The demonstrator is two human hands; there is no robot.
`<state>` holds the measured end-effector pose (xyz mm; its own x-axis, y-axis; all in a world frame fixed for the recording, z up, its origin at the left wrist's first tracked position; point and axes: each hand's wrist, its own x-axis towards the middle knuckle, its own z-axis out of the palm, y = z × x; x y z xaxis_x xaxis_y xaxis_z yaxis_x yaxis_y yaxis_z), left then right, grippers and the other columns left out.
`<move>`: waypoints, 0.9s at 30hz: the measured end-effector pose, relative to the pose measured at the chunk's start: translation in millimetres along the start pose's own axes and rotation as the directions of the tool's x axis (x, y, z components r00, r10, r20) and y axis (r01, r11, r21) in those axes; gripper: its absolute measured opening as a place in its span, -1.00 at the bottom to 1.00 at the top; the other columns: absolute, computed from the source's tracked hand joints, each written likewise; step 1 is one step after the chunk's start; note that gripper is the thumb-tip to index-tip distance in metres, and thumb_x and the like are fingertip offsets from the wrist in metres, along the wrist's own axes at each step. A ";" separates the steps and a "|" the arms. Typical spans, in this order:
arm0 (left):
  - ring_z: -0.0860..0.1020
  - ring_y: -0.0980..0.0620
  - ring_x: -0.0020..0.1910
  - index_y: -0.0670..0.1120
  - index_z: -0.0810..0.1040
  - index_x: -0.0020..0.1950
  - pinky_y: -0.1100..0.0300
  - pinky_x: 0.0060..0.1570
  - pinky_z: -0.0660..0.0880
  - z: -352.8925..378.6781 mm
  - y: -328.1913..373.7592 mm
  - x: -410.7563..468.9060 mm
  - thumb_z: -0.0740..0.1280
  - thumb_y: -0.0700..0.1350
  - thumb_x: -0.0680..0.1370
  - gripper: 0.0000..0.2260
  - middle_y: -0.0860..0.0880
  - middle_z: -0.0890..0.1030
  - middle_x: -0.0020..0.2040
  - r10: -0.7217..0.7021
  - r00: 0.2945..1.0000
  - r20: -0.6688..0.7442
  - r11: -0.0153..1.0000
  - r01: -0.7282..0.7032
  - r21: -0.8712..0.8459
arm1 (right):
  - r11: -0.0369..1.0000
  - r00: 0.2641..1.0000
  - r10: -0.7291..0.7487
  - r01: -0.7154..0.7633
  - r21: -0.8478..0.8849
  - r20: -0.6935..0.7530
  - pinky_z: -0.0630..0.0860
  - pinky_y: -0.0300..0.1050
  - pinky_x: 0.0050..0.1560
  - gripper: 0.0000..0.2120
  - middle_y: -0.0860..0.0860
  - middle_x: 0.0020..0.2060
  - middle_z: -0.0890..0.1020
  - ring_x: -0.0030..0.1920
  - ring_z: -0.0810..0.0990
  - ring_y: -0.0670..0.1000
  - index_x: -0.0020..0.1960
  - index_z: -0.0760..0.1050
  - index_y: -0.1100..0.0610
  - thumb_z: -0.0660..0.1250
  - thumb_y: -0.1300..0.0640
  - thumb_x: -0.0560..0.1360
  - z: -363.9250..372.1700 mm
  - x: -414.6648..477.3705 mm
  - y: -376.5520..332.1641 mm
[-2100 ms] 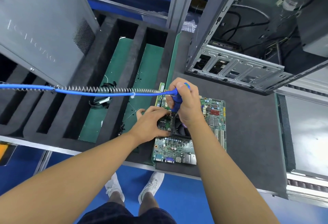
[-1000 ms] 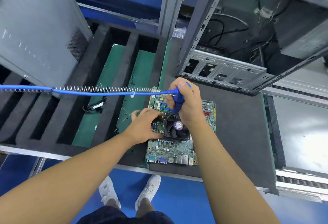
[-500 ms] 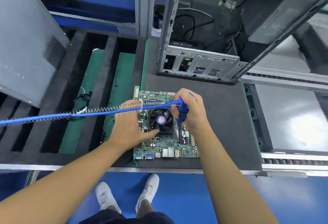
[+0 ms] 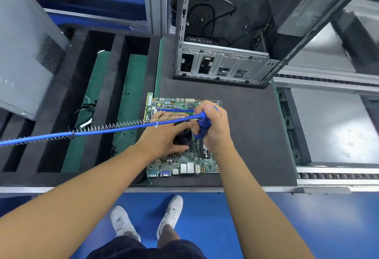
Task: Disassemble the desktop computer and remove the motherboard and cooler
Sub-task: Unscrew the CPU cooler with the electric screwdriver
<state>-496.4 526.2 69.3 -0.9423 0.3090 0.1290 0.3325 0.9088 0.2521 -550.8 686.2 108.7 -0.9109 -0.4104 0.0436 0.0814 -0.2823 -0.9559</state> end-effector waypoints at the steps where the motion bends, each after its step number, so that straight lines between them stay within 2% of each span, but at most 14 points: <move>1: 0.50 -0.03 -0.01 0.14 0.48 0.17 0.07 0.08 0.37 0.1 -0.4 0.8 0.44 0.28 0.40 -0.57 0.10 0.57 0.00 0.001 1.000 -0.020 1.000 -0.001 -0.010 | 1.000 1.000 0.001 -0.001 0.000 -0.002 0.31 -0.18 -0.40 -0.71 0.05 -0.52 0.37 -0.55 0.33 0.03 -0.33 0.39 0.14 0.24 0.02 0.52 0.1 0.1 2.0; 3: 0.50 -0.03 0.01 0.14 0.49 0.17 0.09 0.05 0.36 -0.2 -0.9 0.3 0.46 0.27 0.39 -0.57 0.09 0.58 0.04 -0.008 1.000 -0.029 0.999 0.007 -0.034 | 1.000 1.000 -0.004 0.004 -0.011 -0.008 0.31 -0.16 -0.41 -0.68 0.08 -0.52 0.35 -0.55 0.33 0.04 -0.33 0.34 0.21 0.23 0.05 0.52 0.6 1.2 5.5; 9: 0.48 0.02 0.18 0.22 0.40 0.19 0.02 0.32 0.26 -0.3 -2.9 1.0 0.40 0.31 0.41 -0.57 0.17 0.53 0.17 -0.017 0.999 0.030 0.996 0.020 -0.082 | 1.000 1.000 -0.014 0.014 -0.009 -0.021 0.30 -0.16 -0.41 -0.72 0.08 -0.51 0.33 -0.56 0.32 0.04 -0.34 0.36 0.16 0.23 0.07 0.51 0.6 2.0 5.7; 14: 0.43 0.00 0.25 0.26 0.35 0.18 0.02 0.28 0.28 -1.4 -1.7 1.0 0.47 0.25 0.38 -0.53 0.17 0.45 0.34 -0.024 1.000 0.007 0.990 0.025 -0.141 | 0.998 0.999 -0.030 0.028 -0.064 -0.026 0.28 -0.15 -0.43 -0.69 0.11 -0.54 0.35 -0.54 0.30 0.08 -0.34 0.36 0.21 0.21 0.07 0.51 2.2 -1.2 6.1; 18: 0.40 -0.04 0.27 0.19 0.45 0.16 -0.03 0.28 0.30 -2.2 -1.0 2.3 0.44 0.21 0.43 -0.64 0.13 0.45 0.34 -0.003 1.000 0.029 0.988 0.008 -0.153 | 0.996 0.995 -0.017 0.009 -0.084 -0.094 0.25 -0.06 -0.48 -0.72 0.20 -0.47 0.29 -0.55 0.34 0.07 -0.34 0.38 0.11 0.23 0.05 0.51 4.1 -4.6 4.6; 20: 0.37 -0.07 0.28 0.13 0.52 0.15 -0.03 0.28 0.32 -2.2 0.1 2.6 0.45 0.15 0.45 -0.68 0.09 0.45 0.34 0.002 0.999 0.043 0.979 0.007 -0.206 | 0.995 0.994 -0.014 0.003 -0.097 -0.111 0.23 0.04 -0.50 -0.74 0.13 -0.45 0.33 -0.53 0.35 0.06 -0.33 0.41 0.06 0.23 0.03 0.51 5.8 -6.3 5.7; 23: 0.34 -0.09 0.23 0.04 0.58 0.13 -0.05 0.18 0.41 -1.2 1.6 -0.1 0.50 0.04 0.43 -0.69 0.01 0.52 0.24 -0.010 1.000 0.014 0.957 0.013 -0.290 | 0.995 0.992 -0.020 0.007 -0.096 -0.128 0.27 -0.05 -0.48 -0.77 0.04 -0.44 0.37 -0.52 0.34 0.06 -0.34 0.43 0.03 0.23 0.04 0.49 9.3 -7.2 6.2; 25: 0.36 -0.12 0.19 0.04 0.57 0.18 -0.04 0.13 0.43 -1.0 2.6 -1.5 0.50 0.02 0.44 -0.67 0.03 0.54 0.14 -0.016 1.000 0.011 0.953 0.019 -0.302 | 0.996 0.989 -0.025 0.013 -0.083 -0.145 0.27 -0.09 -0.46 -0.78 0.17 -0.47 0.30 -0.53 0.28 0.11 -0.35 0.43 0.03 0.22 0.06 0.47 9.1 -7.6 4.2; 27: 0.35 -0.13 0.24 0.07 0.57 0.21 0.01 0.25 0.36 -1.2 3.6 -1.2 0.52 0.01 0.43 -0.63 0.04 0.51 0.27 -0.016 1.000 -0.003 0.951 0.014 -0.308 | 0.996 0.988 -0.029 0.016 -0.088 -0.150 0.26 -0.08 -0.50 -0.78 0.25 -0.44 0.23 -0.54 0.24 0.14 -0.36 0.43 0.04 0.20 0.08 0.46 7.4 -7.8 0.7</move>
<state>-494.0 528.8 71.2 -0.9472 0.2939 0.1280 0.3153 0.7822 0.5374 -540.7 682.8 109.8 -0.9633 -0.2669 0.0273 0.0308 -0.2110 -0.9770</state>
